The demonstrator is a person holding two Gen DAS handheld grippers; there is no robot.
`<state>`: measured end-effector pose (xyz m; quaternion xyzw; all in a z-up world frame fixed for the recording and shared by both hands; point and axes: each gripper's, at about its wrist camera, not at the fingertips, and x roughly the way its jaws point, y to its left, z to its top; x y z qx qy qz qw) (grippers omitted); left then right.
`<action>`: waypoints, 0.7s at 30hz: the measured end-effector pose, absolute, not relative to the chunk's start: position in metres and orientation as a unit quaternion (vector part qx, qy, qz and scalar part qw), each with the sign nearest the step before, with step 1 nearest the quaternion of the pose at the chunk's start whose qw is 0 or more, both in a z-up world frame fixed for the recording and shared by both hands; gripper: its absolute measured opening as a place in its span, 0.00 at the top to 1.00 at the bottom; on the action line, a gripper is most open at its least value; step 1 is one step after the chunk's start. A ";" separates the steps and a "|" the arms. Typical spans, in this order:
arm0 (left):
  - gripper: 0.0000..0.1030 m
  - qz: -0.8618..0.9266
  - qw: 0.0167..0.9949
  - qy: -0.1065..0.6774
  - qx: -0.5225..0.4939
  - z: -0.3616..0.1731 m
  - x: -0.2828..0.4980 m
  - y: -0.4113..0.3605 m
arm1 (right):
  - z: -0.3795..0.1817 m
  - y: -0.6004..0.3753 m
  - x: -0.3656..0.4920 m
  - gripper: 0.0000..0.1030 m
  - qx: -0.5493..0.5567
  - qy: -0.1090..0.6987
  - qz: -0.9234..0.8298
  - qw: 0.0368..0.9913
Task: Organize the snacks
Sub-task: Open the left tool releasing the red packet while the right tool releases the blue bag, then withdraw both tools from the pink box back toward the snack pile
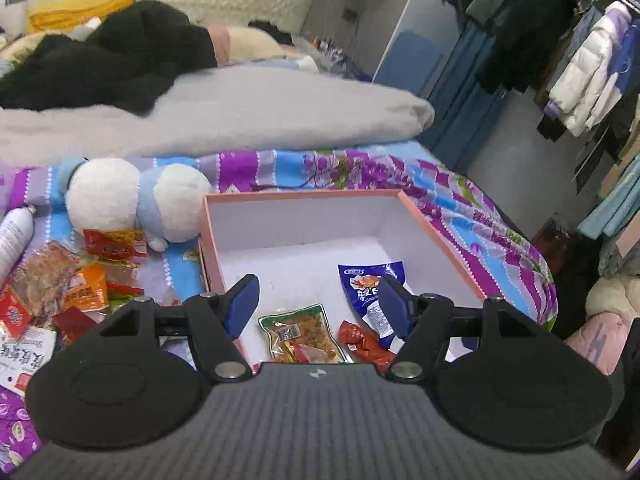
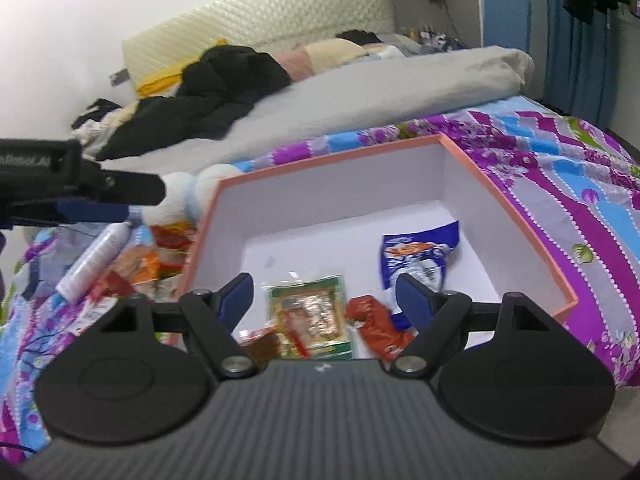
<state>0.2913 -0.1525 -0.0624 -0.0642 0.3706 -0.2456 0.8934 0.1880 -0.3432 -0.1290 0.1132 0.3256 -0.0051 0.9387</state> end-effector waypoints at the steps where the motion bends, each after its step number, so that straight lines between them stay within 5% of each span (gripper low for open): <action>1: 0.31 -0.244 0.897 0.365 -0.059 -0.061 0.285 -0.150 | -0.127 -0.338 0.184 0.22 0.114 0.321 0.003 0.940; 21: 0.31 -0.178 0.921 0.336 -0.081 -0.079 0.165 -0.052 | -0.118 -0.256 0.116 0.22 0.084 0.267 0.071 0.957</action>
